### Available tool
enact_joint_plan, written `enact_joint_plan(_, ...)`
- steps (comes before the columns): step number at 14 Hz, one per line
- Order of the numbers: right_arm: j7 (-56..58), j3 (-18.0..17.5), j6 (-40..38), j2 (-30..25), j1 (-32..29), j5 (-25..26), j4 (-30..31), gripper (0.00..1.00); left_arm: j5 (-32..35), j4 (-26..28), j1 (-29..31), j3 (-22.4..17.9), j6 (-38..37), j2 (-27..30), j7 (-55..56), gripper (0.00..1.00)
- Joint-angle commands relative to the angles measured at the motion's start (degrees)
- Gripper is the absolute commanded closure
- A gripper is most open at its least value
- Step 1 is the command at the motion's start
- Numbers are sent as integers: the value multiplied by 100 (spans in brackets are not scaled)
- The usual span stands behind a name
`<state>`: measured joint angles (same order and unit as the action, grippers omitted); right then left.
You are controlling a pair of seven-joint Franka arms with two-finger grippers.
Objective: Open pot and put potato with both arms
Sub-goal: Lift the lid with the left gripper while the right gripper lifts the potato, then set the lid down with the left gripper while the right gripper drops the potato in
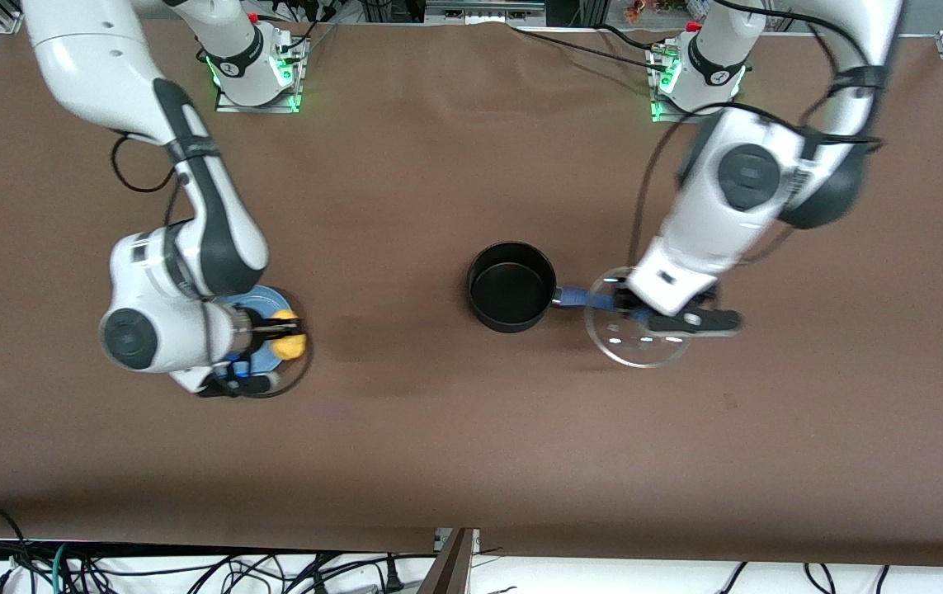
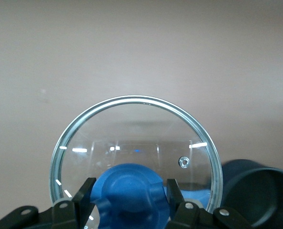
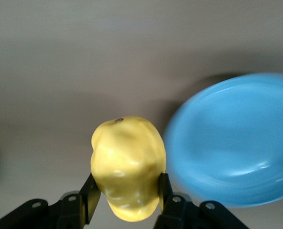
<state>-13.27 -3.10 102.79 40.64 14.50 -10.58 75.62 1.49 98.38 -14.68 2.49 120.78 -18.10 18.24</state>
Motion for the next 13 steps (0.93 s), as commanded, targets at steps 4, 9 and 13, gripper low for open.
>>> enact_joint_plan(4, -3528, -455, 1099, 93, 1438, -953, -232, 71, -245, 682, 526, -1258, 77, 272, -2823, 49)
enact_joint_plan(9, -4781, -455, 2183, 251, 2442, -1112, -214, 67, -973, 1279, 1150, -1681, 1279, -228, -4336, 47)
enact_joint_plan(13, -4799, -437, 2429, 366, 2592, -1042, -188, 1, -1028, 1280, 1502, -1672, 1632, -755, -4479, 44)
